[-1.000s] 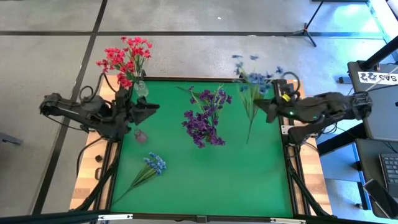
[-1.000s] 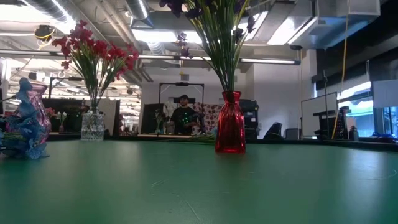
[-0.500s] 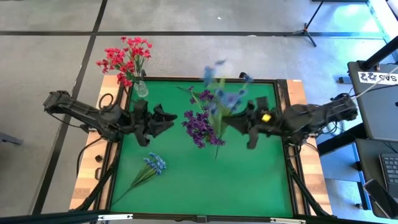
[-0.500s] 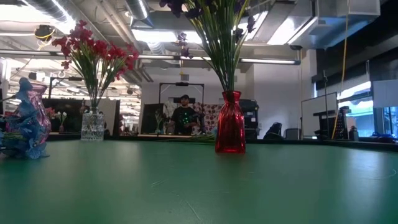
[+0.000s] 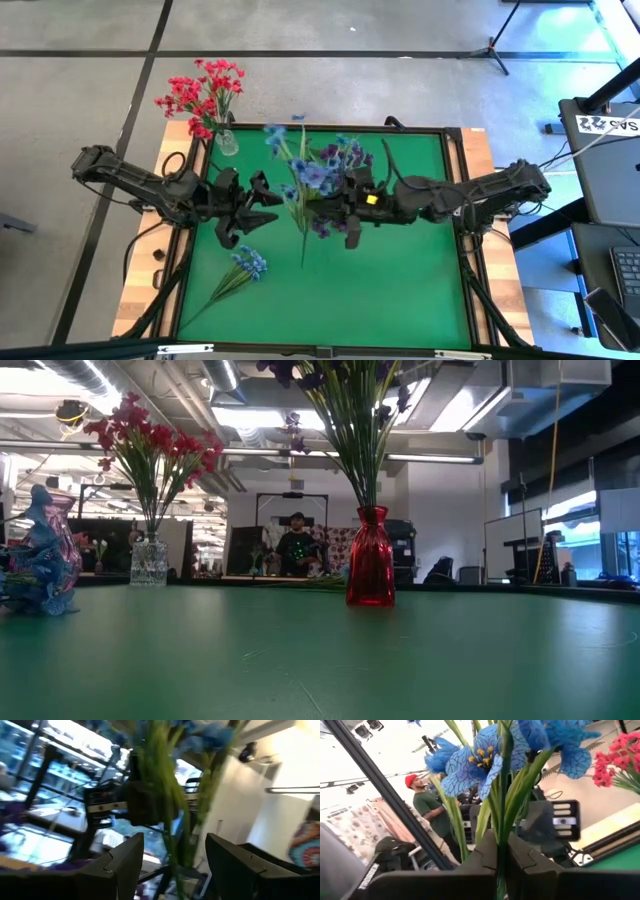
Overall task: Sort flowers into vase by color
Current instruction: Put the right blue flowers into the violet vase
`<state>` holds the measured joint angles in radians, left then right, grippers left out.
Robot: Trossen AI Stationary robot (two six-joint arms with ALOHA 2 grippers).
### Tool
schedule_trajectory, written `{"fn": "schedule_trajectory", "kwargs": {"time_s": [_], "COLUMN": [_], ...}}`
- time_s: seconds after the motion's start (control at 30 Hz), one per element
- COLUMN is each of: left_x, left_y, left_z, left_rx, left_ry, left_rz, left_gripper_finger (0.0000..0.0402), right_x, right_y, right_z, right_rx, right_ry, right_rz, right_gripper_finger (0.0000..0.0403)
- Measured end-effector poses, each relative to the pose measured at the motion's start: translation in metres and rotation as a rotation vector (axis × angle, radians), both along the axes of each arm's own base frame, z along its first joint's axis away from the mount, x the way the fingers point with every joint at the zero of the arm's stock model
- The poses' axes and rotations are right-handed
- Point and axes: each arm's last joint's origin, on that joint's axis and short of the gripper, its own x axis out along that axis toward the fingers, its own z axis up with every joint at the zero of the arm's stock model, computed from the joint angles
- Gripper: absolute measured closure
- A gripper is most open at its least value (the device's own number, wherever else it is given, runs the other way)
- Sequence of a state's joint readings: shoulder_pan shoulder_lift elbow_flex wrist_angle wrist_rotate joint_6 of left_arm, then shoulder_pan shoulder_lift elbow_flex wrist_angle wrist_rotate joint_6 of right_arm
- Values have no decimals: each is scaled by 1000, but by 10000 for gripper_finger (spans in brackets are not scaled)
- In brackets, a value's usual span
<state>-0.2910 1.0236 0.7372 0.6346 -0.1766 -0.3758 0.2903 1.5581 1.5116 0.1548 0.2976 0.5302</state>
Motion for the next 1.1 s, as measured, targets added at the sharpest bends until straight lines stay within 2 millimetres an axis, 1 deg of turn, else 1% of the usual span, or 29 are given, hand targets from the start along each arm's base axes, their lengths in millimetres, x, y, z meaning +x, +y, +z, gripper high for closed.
{"fn": "schedule_trajectory", "kwargs": {"time_s": [0.13,0.23,0.37,0.53,0.7,0.9,1.0,1.1], "left_x": [3,8,16,17,19,25,27,28], "left_y": [-1,-3,-3,-4,-2,-4,-3,-3], "left_z": [-3,-7,-14,-15,-17,-24,-26,-25], "left_rx": [52,62,56,55,28,36,31,-8], "left_ry": [6,26,59,59,79,107,116,106], "left_rz": [15,16,65,67,133,132,142,147], "left_gripper_finger": [193,193,193,193,193,193,195,211], "right_x": [12,18,24,24,25,30,33,33], "right_y": [0,0,0,-2,-3,-2,-1,0], "right_z": [-11,-14,-21,-25,-24,-27,-31,-31], "right_rx": [-9,-13,-29,-37,-39,-56,-59,-59], "right_ry": [16,-6,11,52,38,22,29,31], "right_rz": [-42,-57,-107,-186,-155,-132,-135,-143], "right_gripper_finger": [397,396,396,396,396,395,388,371]}}
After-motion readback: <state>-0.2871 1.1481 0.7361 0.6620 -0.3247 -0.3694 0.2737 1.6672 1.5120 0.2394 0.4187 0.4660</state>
